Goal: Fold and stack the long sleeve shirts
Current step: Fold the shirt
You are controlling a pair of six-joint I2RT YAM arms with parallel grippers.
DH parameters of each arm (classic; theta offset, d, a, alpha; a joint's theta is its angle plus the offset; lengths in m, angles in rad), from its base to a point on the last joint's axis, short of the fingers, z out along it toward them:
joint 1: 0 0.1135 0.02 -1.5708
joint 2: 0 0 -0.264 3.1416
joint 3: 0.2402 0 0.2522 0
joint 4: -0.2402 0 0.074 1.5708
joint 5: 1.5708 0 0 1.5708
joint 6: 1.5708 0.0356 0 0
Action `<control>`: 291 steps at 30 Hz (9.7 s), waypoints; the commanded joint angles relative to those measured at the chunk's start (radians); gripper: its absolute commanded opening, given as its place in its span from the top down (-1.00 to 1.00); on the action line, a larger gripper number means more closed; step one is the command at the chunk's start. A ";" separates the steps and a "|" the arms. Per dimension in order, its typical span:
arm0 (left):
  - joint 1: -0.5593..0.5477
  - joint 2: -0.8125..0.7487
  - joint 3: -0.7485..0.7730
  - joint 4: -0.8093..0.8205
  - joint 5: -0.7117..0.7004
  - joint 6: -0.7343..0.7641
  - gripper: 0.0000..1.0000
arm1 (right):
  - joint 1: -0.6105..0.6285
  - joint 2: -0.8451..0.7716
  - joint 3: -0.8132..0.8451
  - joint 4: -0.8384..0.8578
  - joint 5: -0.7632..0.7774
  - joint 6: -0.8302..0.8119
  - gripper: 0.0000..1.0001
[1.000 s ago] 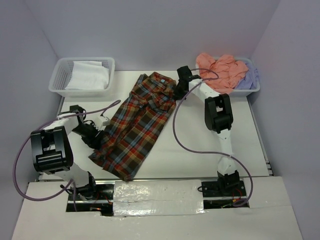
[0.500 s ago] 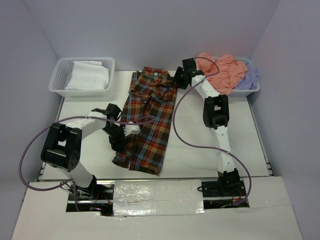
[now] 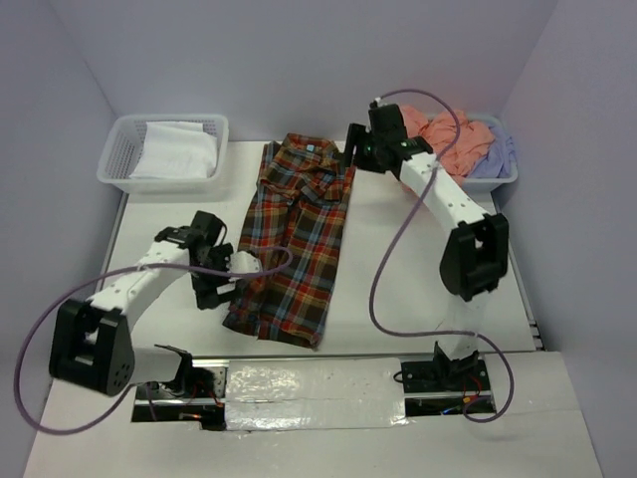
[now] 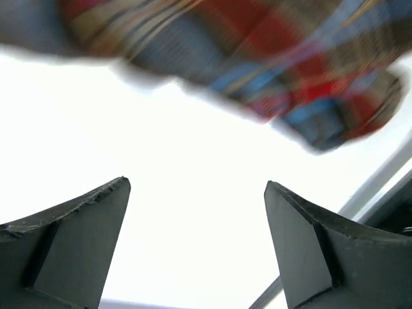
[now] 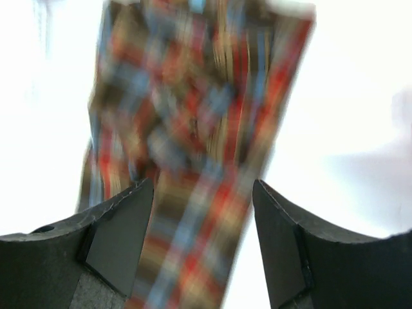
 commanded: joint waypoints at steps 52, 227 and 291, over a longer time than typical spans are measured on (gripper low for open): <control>-0.554 -0.340 -0.440 0.675 0.250 0.444 -0.81 | 0.201 -0.667 -0.958 0.012 0.010 0.044 -0.15; -0.812 -0.219 -0.305 0.629 0.150 0.008 0.53 | 0.131 -0.026 -0.399 0.344 -0.274 0.179 0.00; -0.812 -0.162 -0.317 0.706 0.157 0.033 0.71 | 0.242 -0.988 -1.395 -0.090 -0.151 0.335 -0.32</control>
